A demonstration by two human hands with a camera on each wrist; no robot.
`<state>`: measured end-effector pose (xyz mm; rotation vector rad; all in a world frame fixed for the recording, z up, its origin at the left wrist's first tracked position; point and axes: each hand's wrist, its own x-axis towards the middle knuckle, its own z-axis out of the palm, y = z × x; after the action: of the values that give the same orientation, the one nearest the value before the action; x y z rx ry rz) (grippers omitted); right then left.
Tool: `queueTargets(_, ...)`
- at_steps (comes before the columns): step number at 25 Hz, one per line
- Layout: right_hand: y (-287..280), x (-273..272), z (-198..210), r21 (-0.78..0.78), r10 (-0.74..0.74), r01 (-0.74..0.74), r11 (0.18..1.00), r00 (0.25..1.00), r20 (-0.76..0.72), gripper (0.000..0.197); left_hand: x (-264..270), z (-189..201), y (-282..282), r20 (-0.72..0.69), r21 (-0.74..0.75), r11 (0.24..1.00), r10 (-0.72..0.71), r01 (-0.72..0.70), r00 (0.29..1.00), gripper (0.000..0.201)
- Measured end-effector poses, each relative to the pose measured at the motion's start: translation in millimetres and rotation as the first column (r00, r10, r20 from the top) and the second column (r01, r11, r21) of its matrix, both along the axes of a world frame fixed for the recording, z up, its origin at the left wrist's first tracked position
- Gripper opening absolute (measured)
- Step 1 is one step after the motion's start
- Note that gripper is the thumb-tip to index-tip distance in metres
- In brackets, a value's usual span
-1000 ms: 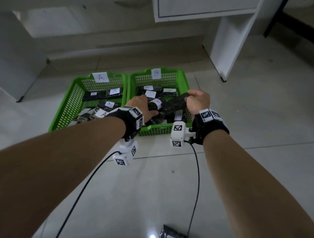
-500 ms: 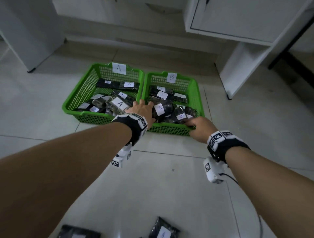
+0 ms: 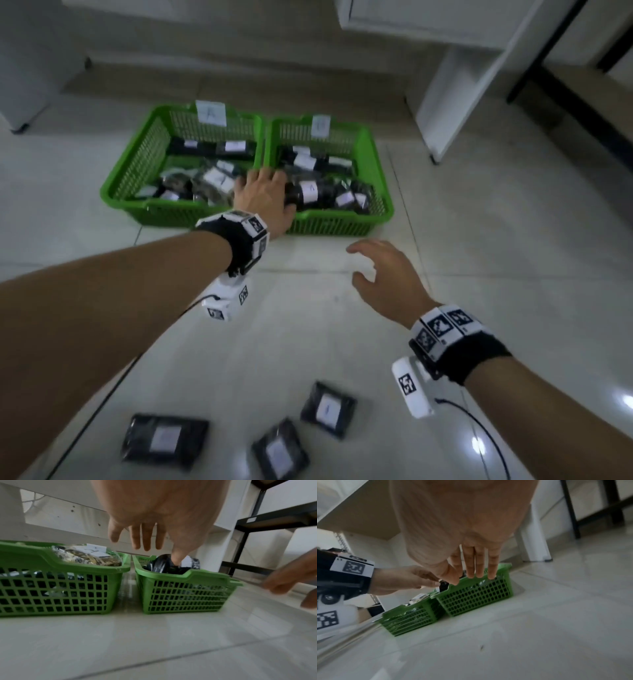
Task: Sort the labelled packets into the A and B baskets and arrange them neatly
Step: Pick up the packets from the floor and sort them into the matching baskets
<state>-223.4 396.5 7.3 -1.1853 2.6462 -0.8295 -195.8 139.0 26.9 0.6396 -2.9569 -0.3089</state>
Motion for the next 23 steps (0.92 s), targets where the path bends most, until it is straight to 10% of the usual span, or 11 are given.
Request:
queueTargets(7,26.5,91.4,-53.1,0.31,0.243,-0.387,0.868,0.877,0.415,0.057,122.6,-38.9,65.6,0.017,0.3,0.806,-0.539,0.51,0.842,0.022)
queueTargets(16,33.5,92.6,-50.7,0.384,0.162,-0.365,0.848,0.869,0.468,0.06,201.1,-71.4,90.2,0.341,0.502,0.624,-0.78,0.599,0.525,0.068)
queueTargets(19,32.6,84.5,-46.3,0.245,0.059,-0.252,0.936,0.799,0.599,0.052,199.4,-72.2,86.5,0.263,0.49,0.619,-0.776,0.614,0.573,0.049)
queueTargets(23,3.7,55.3,-19.9,-0.041,0.016,0.016,0.999,0.728,0.686,0.044,179.2,-53.4,40.7,0.017,0.587,0.661,-0.587,0.467,0.809,0.021)
